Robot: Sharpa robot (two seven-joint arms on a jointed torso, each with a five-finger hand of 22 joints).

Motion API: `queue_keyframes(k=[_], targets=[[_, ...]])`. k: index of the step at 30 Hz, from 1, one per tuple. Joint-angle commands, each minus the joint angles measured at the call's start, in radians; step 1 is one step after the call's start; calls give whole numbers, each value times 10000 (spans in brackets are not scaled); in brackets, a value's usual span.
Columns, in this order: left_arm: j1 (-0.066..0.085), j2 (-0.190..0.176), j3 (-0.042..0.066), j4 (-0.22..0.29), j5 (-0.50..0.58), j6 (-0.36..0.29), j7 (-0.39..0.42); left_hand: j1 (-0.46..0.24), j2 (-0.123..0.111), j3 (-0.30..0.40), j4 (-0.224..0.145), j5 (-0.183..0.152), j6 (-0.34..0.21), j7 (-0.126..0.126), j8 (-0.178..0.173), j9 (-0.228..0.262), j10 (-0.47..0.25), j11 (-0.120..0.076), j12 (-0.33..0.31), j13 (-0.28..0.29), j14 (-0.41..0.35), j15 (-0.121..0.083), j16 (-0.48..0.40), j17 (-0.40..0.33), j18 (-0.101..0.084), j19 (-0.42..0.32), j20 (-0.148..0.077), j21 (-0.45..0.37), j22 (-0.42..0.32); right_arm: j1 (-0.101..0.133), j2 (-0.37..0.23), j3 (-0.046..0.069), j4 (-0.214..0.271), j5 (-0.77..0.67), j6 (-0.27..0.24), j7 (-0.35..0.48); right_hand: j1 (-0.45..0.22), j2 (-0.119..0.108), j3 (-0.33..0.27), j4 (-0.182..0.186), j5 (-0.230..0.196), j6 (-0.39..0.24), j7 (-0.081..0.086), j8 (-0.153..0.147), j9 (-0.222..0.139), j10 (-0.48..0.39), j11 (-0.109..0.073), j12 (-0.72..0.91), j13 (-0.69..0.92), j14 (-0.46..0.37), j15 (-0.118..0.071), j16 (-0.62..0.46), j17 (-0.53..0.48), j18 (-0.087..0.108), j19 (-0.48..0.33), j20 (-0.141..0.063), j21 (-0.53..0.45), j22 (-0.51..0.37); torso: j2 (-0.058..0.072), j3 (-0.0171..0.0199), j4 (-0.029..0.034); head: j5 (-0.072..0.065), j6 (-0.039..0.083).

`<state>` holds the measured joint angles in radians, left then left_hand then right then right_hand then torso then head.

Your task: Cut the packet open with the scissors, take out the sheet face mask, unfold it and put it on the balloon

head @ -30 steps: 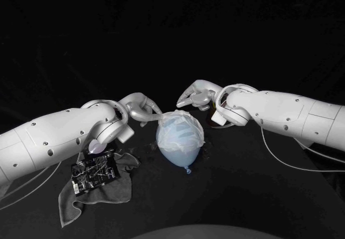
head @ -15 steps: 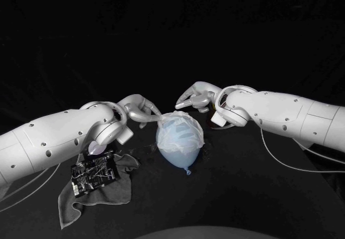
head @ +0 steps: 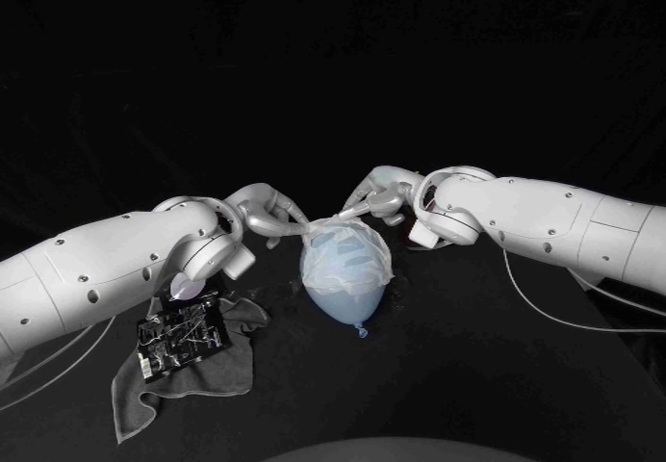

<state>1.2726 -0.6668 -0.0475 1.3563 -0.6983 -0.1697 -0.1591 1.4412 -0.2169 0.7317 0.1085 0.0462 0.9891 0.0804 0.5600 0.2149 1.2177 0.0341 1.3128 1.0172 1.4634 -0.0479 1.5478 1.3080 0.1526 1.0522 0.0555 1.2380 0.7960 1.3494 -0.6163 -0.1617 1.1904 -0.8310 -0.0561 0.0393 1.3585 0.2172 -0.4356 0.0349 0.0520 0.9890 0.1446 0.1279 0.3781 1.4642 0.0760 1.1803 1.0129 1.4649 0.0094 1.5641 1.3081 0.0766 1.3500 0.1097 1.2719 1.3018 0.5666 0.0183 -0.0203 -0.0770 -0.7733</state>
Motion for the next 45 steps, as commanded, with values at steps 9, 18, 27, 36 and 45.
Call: queue_keyframes(k=[9,18,27,36,45], targets=[[10,-63,12,19,-224,219,-414,-209,-4,206,-168,55,-3,42,74,1641,315,-260,85,72,508,-3,62,807,62,-61,-2,80,0,-2,67,5,37,-730,232,-366,1345,653,204,-785,-25,681,-307,268,71,1066,-385,3905,5579,1059,-315,67,2627,20,172,-195,145,148,-2,-7,7,-3,-31],[8,-94,11,19,-291,125,-556,-255,-4,272,-215,55,1,41,77,1661,317,-259,86,67,510,-3,61,810,64,-64,-4,85,-6,-12,37,5,173,-1174,24,-425,2175,737,919,-1759,-18,1364,-610,653,193,1066,-660,3905,5579,1059,-567,67,2627,-5,245,-435,213,254,1,-4,-2,15,-51],[7,-98,10,7,-303,74,-603,-287,-8,310,-243,55,2,41,79,1673,321,-258,90,71,505,-3,59,790,64,-62,-4,91,-4,-20,-68,5,335,-869,-810,-67,1964,755,1467,-2275,-23,1404,-613,925,379,1066,-679,3905,5579,1059,-597,67,2627,-21,276,-501,237,316,3,4,-6,16,-58],[4,-75,8,-30,-303,83,-613,-313,-11,345,-270,54,2,41,80,1685,321,-258,91,70,505,-4,58,792,63,-58,-5,97,2,-20,-217,10,378,174,-1481,262,1181,739,2116,-2878,-25,1179,-662,1200,662,1066,-723,3905,5579,1059,-633,67,2627,-12,252,-534,165,323,5,4,-6,25,-50],[-7,16,8,-93,-242,-118,-531,-328,-10,359,-277,54,3,42,81,1690,322,-258,92,71,504,-3,58,788,60,-51,-5,103,12,-19,-271,18,208,738,-1514,313,816,735,2441,-3212,-26,1086,-665,1316,776,1066,-726,3905,5579,1059,-638,67,2627,-3,232,-538,112,314,3,-1,-1,26,-52]])
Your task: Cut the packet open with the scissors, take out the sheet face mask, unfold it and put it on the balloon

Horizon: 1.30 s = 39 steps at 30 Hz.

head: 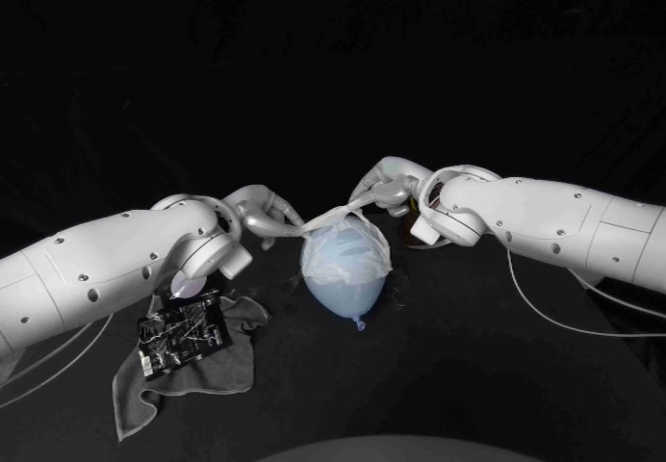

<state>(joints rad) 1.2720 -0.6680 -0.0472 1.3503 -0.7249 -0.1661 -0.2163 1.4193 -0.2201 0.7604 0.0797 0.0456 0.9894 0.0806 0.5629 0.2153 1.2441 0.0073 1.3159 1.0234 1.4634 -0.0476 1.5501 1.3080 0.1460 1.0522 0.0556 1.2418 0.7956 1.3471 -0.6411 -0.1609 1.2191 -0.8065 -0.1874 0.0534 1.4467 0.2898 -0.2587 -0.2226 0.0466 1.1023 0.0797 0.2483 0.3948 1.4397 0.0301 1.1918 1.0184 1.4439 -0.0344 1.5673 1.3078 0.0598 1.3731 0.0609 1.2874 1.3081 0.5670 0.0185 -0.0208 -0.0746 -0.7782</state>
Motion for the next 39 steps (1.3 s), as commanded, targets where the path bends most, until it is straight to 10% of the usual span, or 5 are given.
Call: queue_keyframes(k=[1,20,36,39], targets=[[-1,44,6,-47,43,-197,58,-123,24,84,7,60,0,40,54,1691,65,10,65,16,502,-6,34,783,129,-59,-6,62,6,4,-21,10,-103,507,-168,156,-66,8,673,-637,28,-47,-16,112,609,1311,-268,3790,5524,1269,-200,35,2630,165,1,-50,-43,251,-1,-3,2,3,-2],[-5,345,9,-591,353,-1123,425,-180,30,134,-15,59,-1,40,59,1713,58,12,60,-6,502,-5,33,778,129,-57,-6,68,8,6,238,11,-469,-1247,-813,-441,-106,-36,722,-684,27,-79,-10,128,629,1311,-265,3790,5524,1269,-197,35,2630,196,-80,-51,-164,160,4,-15,-2,-24,30],[0,694,5,-1013,202,-488,247,-273,3,156,-41,52,-23,50,61,1742,-21,16,-6,-145,517,-3,36,823,123,-35,-5,83,31,-5,507,5,-730,-1828,-1457,-865,-217,-217,718,-680,23,-199,19,123,645,1311,-235,3790,5524,1269,-173,35,2630,268,-295,-35,-481,-72,1,1,-8,-52,23],[0,746,3,-1074,192,-520,232,-373,3,147,-34,48,-68,66,56,1766,-165,31,-130,-386,489,7,26,732,121,-36,0,80,25,-10,540,1,-768,-1823,-1484,-977,-482,-263,606,-660,22,-683,224,-182,494,1311,-77,3790,5524,1269,-55,35,2630,333,-548,38,-842,-326,-2,3,3,-48,27]])
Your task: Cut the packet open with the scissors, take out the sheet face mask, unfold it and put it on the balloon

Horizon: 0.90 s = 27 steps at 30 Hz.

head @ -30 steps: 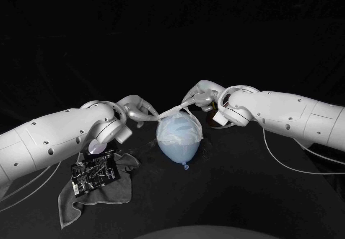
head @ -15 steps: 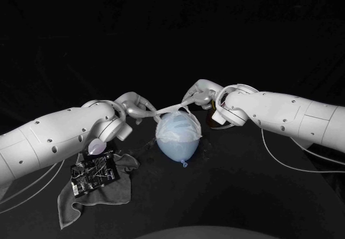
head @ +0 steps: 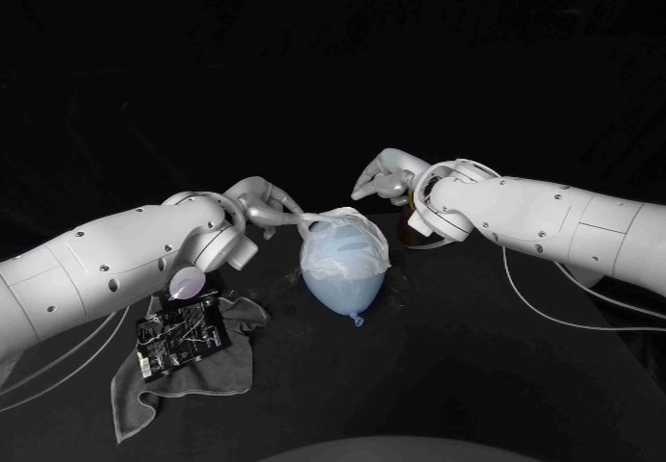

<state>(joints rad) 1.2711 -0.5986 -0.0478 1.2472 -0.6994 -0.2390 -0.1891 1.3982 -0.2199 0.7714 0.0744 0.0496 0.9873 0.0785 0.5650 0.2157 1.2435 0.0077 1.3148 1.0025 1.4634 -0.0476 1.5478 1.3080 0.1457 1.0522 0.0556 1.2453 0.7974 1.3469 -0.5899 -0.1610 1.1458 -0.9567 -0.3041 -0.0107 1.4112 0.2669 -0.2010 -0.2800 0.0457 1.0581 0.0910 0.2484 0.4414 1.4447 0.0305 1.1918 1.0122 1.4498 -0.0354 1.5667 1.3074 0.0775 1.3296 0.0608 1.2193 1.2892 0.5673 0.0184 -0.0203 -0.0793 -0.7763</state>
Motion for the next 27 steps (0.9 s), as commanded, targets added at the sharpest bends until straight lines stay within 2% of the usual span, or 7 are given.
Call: queue_keyframes(k=[1,7,10,15,17,19,27], targets=[[8,76,8,-73,-46,161,-35,-209,5,23,29,5,-82,99,28,1773,-260,38,-205,-340,476,14,43,689,121,-37,4,43,5,-12,41,-1,-51,-316,-308,-381,-178,-53,-17,-101,30,-465,223,-347,-58,1148,10,3565,5452,1210,32,41,2634,189,-246,93,-350,-269,-6,5,4,-3,5],[8,182,5,-222,123,-122,-4,-593,56,-643,99,-5,-1359,476,-839,1467,-1033,372,-724,-1313,427,289,25,569,95,-78,190,-58,-76,-43,63,-14,-90,-306,-127,-623,-312,-183,-324,-105,28,-1377,708,-1038,-419,114,443,1737,4349,921,420,-214,1799,434,-1183,429,-1675,-1188,-1,4,-3,13,5],[8,215,1,-311,172,-225,-68,-581,-89,-870,77,-18,-2129,875,-1498,1131,-2426,727,-1681,-2937,306,592,-4,293,138,-357,433,-265,-446,-57,14,-20,-30,-308,-226,-669,-276,-160,-383,-105,28,-1369,735,-1086,-454,-86,473,1408,4128,828,455,-292,1577,508,-1386,496,-1983,-1391,-6,1,-5,11,17],[8,220,-13,-474,142,-315,-264,-175,-238,-1067,-168,-3,-2737,1143,-2029,806,-3473,1004,-2409,-3877,170,870,-18,58,226,-620,745,-430,-762,-66,-169,-25,206,-64,-873,-345,-24,-46,-587,-107,16,-1304,745,-1192,-530,-2094,482,-1827,1988,-267,477,-1321,-643,1039,-3322,586,-4768,-3302,-16,4,-1,9,6],[8,208,-20,-533,94,-348,-317,101,-282,-1139,-347,-3,-3014,1186,-2212,686,-3804,1068,-2681,-4104,129,934,-14,0,259,-720,824,-460,-865,-69,-272,-27,346,169,-1220,-98,240,137,-907,-125,33,-1302,812,-1274,-576,-4084,501,-5530,-810,-2726,560,-4160,-4732,1011,-4076,661,-5844,-3888,-14,3,-3,17,16],[8,193,-29,-607,43,-395,-358,238,-304,-1250,-436,-5,-3263,1225,-2351,601,-4046,1118,-2870,-4265,75,981,-19,-103,280,-822,869,-491,-968,-84,-419,-29,552,538,-1650,254,440,243,-1218,-117,169,-1286,891,-1303,-600,-3982,527,-6750,-2320,-3593,644,-6173,-6350,1032,-4396,771,-6727,-4493,-10,-1,-2,6,37],[-13,17,-65,-602,3,-788,-24,570,-36,-2017,-411,-1,-3811,1151,-2462,472,-4245,1024,-3098,-4684,-13,919,-22,-268,317,-970,851,-490,-1081,-192,-954,-32,1339,1654,-2544,1364,419,336,-1129,-87,69,-1224,1176,-1491,-826,-3907,989,-9646,-6159,-4442,1214,-10575,-8579,1022,-5324,1426,-9078,-6287,-7,4,-14,44,54]])
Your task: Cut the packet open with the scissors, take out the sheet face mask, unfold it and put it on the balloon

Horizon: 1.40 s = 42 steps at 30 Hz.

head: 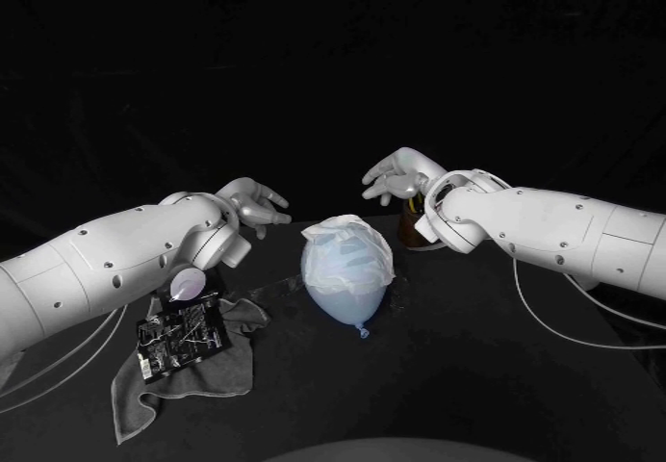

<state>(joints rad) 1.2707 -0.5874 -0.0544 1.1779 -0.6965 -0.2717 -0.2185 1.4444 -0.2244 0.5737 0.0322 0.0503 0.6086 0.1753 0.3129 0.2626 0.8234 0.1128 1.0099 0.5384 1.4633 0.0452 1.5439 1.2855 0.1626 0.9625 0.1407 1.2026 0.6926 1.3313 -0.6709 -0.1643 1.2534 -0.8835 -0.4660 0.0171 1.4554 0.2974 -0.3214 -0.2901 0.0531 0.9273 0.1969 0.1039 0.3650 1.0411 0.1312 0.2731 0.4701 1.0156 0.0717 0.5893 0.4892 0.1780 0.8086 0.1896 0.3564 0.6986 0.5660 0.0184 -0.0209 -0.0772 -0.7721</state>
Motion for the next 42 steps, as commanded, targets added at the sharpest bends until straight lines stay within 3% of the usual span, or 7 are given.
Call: queue_keyframes(k=[1,6,10,14,23,31,42], targets=[[-20,-183,-3,188,103,-629,558,190,195,140,65,-2,193,164,224,52,-182,-30,-326,-260,-244,-18,-64,-607,232,-409,-14,-263,-469,-56,-234,0,397,1093,-993,1282,-18,6,197,6,-7,130,133,-105,-136,197,88,-800,-1333,-189,241,-1402,-694,17,-206,274,-817,-694,8,5,-7,12,21],[-126,-793,-14,955,1430,-1226,3120,-307,363,1069,666,-22,1111,237,739,93,-592,169,-2268,-1832,-4935,161,-3172,-7895,163,-2065,140,-1499,-1044,-228,-721,-2,1184,1567,-1247,2175,-106,-38,365,-8,4,285,215,-306,-395,346,247,-1463,-2823,-373,502,-2745,-1368,42,-304,550,-1668,-1486,12,12,7,39,23],[-287,-1386,-19,1803,2181,-1309,5151,-857,-33,1069,1303,-5,1344,334,831,20,-834,608,-4234,-3246,-7859,969,-6973,-9644,-568,-4631,1020,-4862,-2829,-468,-1125,-4,1859,1549,-1435,2771,-301,-64,260,6,-27,175,328,-389,-613,183,411,-1777,-3471,-822,747,-3466,-1772,24,-547,753,-2219,-1983,0,6,6,22,40],[-529,-1946,-34,2707,2300,-1486,6479,-799,-118,-60,1507,-23,1432,465,652,-128,-785,1009,-5667,-4241,-9123,1542,-9541,-10697,-865,-6449,1513,-8233,-4824,-780,-1526,-5,2452,1138,-1652,3161,-527,-153,16,37,-23,10,434,-393,-791,-122,589,-2031,-3862,-1309,974,-4003,-2126,-16,-914,933,-2731,-2418,-17,-11,14,32,63],[-1562,-2728,-85,4059,2325,-2643,6976,1273,169,-5260,2650,10,377,627,-547,-761,-1167,1225,-8026,-4759,-11509,1968,-13481,-12124,-1044,-7079,1561,-10672,-6356,-1583,-2122,-8,2980,1224,-2056,3342,-1086,-339,-283,255,-15,-1202,894,-419,-1330,-1390,1052,-2124,-4081,-2790,1431,-5031,-2938,-364,-1819,1009,-2938,-3189,25,-12,8,-6,200],[-2082,-2816,-81,4346,1899,-3091,7383,1422,307,-5159,2644,9,861,687,-453,-692,-1110,1067,-8303,-4757,-11634,1859,-13857,-12225,-1047,-7349,1567,-11028,-6545,-2035,-2365,-7,3124,2289,-2758,4085,-1441,-646,-225,760,-8,-2557,953,-476,-1859,-3170,1204,-2198,-4153,-4537,1652,-5407,-3603,-597,-3008,1014,-2991,-3941,21,-12,-1,-39,245],[-2191,-2440,-80,4351,-107,-3248,6763,1405,-580,-6554,2706,70,-428,408,-1162,-1080,-3736,703,-9615,-4957,-12823,1685,-14693,-12494,-1036,-8018,1557,-11496,-6635,-2386,-2361,-6,3218,3024,-2659,4367,-1424,-1150,367,1399,-9,-3367,965,-491,-2219,-4265,1293,-2239,-4198,-5610,1791,-5464,-4020,-742,-4733,1030,-3120,-4907,9,-6,-2,-164,253]])
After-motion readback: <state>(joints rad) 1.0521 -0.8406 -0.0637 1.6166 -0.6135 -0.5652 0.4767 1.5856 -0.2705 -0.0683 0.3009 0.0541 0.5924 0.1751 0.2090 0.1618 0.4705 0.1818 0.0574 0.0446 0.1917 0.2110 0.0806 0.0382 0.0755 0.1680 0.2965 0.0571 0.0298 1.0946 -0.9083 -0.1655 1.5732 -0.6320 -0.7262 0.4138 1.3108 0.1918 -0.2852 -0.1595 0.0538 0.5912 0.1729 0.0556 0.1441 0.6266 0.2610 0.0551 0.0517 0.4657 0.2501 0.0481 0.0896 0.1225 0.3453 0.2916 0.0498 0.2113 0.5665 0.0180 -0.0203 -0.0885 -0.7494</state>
